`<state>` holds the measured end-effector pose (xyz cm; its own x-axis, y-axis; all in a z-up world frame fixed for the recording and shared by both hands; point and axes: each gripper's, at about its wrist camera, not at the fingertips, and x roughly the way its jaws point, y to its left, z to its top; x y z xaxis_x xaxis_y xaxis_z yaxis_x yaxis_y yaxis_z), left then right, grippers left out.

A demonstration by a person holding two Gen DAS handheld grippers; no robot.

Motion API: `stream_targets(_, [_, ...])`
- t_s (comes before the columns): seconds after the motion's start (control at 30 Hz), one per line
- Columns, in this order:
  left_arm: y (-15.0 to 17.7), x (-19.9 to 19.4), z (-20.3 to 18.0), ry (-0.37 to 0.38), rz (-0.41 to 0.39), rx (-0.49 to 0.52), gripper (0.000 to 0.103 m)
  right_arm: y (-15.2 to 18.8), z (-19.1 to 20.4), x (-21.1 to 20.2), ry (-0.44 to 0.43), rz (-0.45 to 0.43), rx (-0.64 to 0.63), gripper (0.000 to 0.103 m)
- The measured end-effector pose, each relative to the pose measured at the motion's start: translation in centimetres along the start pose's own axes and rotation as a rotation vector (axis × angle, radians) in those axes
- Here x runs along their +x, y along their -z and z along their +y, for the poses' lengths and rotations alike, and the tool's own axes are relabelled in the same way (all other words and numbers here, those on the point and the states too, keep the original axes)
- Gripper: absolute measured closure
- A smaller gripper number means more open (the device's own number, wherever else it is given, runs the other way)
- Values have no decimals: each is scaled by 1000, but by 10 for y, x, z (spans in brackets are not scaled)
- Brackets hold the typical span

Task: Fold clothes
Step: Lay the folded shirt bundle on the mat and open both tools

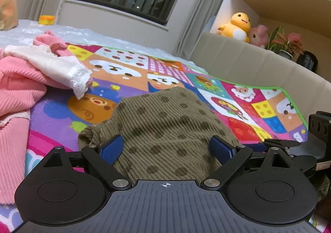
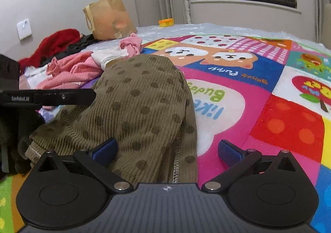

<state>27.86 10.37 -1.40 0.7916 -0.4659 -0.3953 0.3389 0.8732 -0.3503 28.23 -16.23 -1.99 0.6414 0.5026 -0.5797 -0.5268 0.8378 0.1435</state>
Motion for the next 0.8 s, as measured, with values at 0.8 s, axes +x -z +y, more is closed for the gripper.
stream_targets(0.8, [135,-143,-135,-396,-63,26,0,93,65,-117,198,15,-33,0])
